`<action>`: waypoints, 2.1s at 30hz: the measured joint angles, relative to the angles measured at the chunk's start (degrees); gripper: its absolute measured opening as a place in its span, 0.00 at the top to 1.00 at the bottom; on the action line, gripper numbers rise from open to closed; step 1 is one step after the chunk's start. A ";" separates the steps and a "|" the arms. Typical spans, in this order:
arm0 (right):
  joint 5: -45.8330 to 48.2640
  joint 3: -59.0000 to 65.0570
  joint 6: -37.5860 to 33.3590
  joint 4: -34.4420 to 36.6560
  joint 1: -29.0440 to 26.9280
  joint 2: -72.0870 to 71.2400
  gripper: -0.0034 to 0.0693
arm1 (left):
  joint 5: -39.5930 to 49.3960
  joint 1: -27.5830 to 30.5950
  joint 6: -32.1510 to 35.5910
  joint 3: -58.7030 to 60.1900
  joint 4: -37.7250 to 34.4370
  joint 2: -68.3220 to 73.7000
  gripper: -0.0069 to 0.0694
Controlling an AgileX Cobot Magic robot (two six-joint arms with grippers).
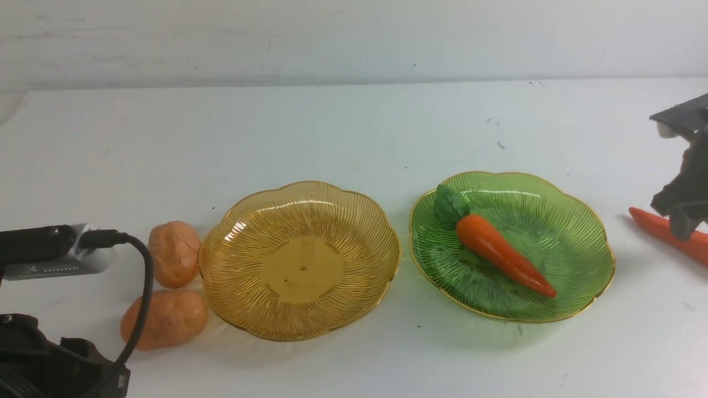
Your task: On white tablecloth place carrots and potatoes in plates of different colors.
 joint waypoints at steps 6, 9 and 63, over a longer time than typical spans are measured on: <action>-0.18 0.00 -0.07 -4.72 0.00 4.39 0.16 | -0.46 0.00 0.00 0.00 0.07 0.00 0.62; -0.63 -0.13 0.44 -5.38 -0.07 6.43 0.24 | -0.66 0.00 0.00 0.00 0.07 0.00 0.62; 1.32 26.49 12.86 14.64 16.71 -46.93 0.97 | -13.37 0.00 -11.42 -17.52 10.22 29.34 0.15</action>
